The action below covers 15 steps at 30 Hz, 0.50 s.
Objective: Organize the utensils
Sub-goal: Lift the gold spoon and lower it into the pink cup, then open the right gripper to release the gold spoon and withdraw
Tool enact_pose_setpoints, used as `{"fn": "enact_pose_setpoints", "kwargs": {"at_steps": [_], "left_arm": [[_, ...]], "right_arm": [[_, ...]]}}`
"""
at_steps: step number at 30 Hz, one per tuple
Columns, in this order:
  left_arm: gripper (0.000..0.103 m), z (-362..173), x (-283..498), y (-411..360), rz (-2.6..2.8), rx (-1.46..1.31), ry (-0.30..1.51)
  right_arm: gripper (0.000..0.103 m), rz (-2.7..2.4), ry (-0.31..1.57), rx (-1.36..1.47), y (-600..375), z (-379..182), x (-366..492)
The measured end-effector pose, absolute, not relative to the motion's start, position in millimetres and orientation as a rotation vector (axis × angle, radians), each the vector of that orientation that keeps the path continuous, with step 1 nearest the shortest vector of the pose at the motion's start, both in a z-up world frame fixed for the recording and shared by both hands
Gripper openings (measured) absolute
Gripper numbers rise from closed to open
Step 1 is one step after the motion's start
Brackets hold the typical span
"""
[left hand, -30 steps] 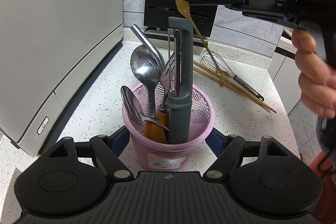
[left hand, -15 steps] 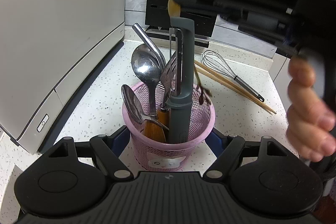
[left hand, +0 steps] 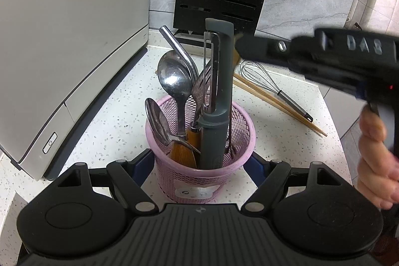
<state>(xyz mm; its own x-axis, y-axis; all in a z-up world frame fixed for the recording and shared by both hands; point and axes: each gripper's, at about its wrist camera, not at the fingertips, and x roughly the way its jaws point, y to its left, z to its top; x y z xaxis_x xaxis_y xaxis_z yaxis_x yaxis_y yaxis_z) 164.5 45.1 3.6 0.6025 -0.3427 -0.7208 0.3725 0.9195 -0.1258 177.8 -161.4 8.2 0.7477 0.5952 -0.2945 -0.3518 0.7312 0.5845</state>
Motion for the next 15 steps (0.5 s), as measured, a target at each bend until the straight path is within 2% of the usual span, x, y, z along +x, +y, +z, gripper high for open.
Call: {"fn": "enact_pose_setpoints", "kwargs": {"at_steps": [7, 15], "left_arm": [[0.09, 4, 164, 43, -0.409, 0.042, 0.822], [0.097, 1, 164, 42, -0.398, 0.052, 0.794]], "right_arm": [[0.0, 0.578, 0.534, 0.449, -156, 1, 169], [0.0, 0.585, 0.591, 0.379, -149, -4, 169]]}}
